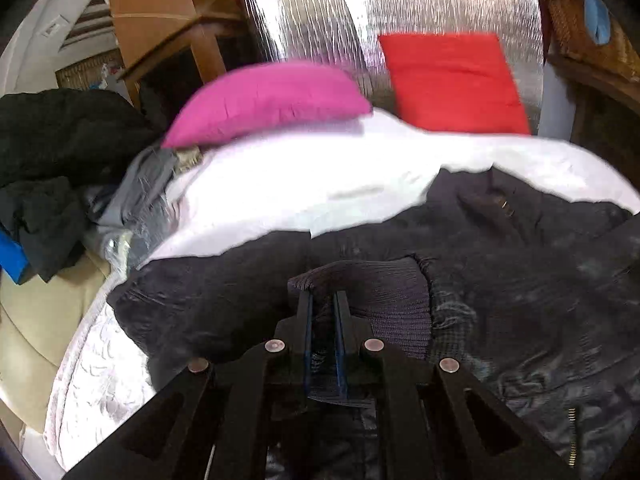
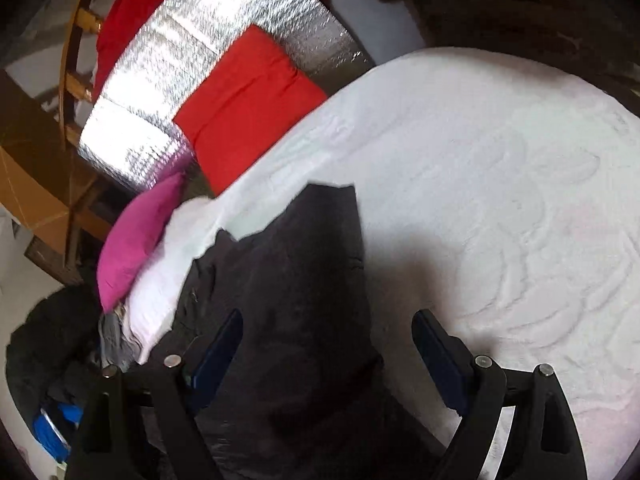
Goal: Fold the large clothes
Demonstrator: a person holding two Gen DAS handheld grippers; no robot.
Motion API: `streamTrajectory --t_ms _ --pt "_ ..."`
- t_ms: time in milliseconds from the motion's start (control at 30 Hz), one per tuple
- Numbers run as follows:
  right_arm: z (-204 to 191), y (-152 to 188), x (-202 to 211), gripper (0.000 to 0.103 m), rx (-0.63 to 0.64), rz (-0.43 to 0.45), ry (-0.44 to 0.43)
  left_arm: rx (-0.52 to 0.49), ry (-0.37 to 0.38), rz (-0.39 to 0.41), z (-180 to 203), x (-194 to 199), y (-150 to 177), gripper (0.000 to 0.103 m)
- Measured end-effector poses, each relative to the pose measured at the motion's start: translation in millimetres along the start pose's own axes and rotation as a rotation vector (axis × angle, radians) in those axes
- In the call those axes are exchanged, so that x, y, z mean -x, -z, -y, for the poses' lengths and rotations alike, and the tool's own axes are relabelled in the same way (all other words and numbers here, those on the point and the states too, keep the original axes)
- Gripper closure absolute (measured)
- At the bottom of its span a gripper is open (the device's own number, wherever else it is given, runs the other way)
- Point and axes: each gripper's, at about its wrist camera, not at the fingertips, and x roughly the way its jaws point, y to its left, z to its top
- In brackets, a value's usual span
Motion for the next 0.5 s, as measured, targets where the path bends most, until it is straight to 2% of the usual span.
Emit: streamTrajectory --t_ms 67,133,167,200,233,267,333,400,433,500 --pt "-4 4 -9 0.015 0.031 -0.015 0.032 -0.010 -0.013 -0.055 4 -14 6 0.093" --pt "-8 9 -17 0.024 0.065 -0.025 0.089 -0.040 -0.034 -0.089 11 -23 10 0.089" --pt "-10 11 -22 0.032 0.089 -0.033 0.124 -0.062 -0.047 -0.101 15 -25 12 0.087" --pt "-13 13 -25 0.033 0.113 -0.043 0.148 -0.082 -0.054 -0.109 17 -25 14 0.086" --pt "-17 15 -27 0.033 0.134 -0.050 0.170 -0.093 -0.059 -0.115 18 -23 16 0.081" --pt "-21 17 -26 0.033 0.155 -0.053 0.195 -0.092 -0.058 -0.126 17 -19 16 0.068" --pt "-26 15 -20 0.032 0.167 -0.052 0.211 -0.061 -0.020 -0.148 13 -12 13 0.052" --pt "-32 12 -3 0.032 0.158 -0.015 0.199 -0.005 0.048 -0.145 -1 8 8 0.051" --pt "-38 10 13 0.031 0.162 0.035 0.193 0.022 0.070 -0.123 -12 22 6 0.048" --pt "-49 9 38 0.019 0.176 0.123 0.165 0.076 0.098 -0.069 -38 49 2 0.033"
